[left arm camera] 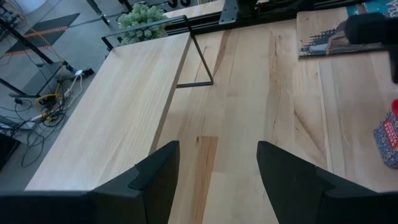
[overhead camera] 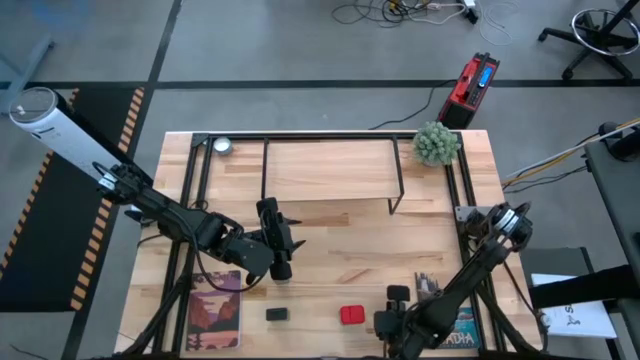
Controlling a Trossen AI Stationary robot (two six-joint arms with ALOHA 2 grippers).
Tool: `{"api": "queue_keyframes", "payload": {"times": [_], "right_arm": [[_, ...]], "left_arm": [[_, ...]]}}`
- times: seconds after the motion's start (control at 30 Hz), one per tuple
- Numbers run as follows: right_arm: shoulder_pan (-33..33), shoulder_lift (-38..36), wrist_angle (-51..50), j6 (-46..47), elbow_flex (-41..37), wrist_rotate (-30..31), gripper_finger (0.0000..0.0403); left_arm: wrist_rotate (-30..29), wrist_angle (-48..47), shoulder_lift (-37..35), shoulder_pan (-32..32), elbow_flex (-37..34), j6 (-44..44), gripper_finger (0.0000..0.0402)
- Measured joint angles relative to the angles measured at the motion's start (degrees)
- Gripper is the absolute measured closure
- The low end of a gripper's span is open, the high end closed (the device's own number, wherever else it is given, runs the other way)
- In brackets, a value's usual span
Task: Shelf spices
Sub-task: Put the transparent seasoning bottle on the shelf
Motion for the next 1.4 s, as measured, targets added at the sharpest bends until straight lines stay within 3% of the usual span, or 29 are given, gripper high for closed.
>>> {"api": "queue_keyframes", "payload": {"times": [0.47, 0.77, 1.03, 1.4], "right_arm": [[-0.5, -9.3, -9.1, -2.4, 2.5, 4.3, 0.0236], [-3.3, -17.2, -17.1, -8.8, 2.5, 12.4, 0.0236], [-10.5, -24.5, -19.1, -21.1, 2.4, 14.4, 0.0236], [-27.0, -34.8, -19.1, -39.9, 2.4, 11.7, 0.0236]], "left_arm": [[0.5, 0.0, 0.0, 0.0, 0.0, -0.3, 0.0198], [0.3, 1.3, 0.0, 0.0, 0.0, -0.5, 0.0198], [-0.2, 3.5, 0.0, 0.0, 0.0, -0.8, 0.0198], [-0.2, 4.6, 0.0, 0.0, 0.0, -0.9, 0.0198]]}}
